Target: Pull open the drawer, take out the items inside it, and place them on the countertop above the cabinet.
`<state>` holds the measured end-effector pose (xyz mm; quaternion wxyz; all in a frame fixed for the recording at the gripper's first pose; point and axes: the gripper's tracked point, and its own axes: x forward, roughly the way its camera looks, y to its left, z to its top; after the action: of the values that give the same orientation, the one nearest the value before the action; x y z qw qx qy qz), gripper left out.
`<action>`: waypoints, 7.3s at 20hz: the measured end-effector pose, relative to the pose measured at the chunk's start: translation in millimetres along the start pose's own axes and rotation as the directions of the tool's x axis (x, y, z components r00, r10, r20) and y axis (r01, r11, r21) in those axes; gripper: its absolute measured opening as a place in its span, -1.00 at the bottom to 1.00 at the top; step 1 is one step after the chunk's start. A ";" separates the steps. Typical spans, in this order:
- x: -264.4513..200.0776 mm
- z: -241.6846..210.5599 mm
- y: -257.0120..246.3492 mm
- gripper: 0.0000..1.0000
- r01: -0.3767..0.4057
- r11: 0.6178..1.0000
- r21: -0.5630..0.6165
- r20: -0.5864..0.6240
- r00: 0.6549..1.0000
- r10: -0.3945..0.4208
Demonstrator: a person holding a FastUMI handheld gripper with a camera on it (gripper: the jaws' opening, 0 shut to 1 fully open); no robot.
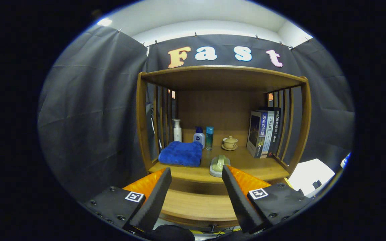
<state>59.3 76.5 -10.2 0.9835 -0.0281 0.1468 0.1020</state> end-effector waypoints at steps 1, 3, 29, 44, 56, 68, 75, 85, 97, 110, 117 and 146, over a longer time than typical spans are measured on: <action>-3.8 -3.4 -2.7 0.96 0.007 1.000 -0.001 0.007 1.000 -0.007; -16.1 -8.7 -0.4 0.96 0.019 1.000 0.002 0.015 1.000 -0.019; -39.6 -158.9 -33.5 0.96 0.134 0.990 0.046 -0.109 0.986 -0.128; -15.4 -183.7 -46.5 0.95 0.218 0.976 0.006 -0.085 0.973 -0.217; 24.9 -171.3 -58.2 0.95 0.202 0.979 0.013 -0.113 0.974 -0.199; 75.6 -170.5 -74.9 0.95 0.203 0.979 -0.010 -0.122 0.972 -0.203; 109.2 -167.6 -82.1 0.96 0.206 0.979 -0.010 -0.121 0.971 -0.205; 139.7 -162.3 -88.5 0.96 0.207 0.978 -0.004 -0.127 0.970 -0.206; 142.5 -163.8 -89.6 0.96 0.212 0.977 -0.005 -0.113 0.971 -0.211; 46.0 -85.8 -83.2 0.96 0.194 0.980 0.044 0.038 0.980 -0.196; -28.5 -47.7 -65.7 0.96 0.175 0.985 0.004 0.102 0.979 -0.175; -91.5 -61.6 -56.7 0.96 0.190 0.981 0.031 0.106 0.976 -0.192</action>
<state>-32.0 -1.8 -40.6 0.9955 -0.0261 0.0907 0.0070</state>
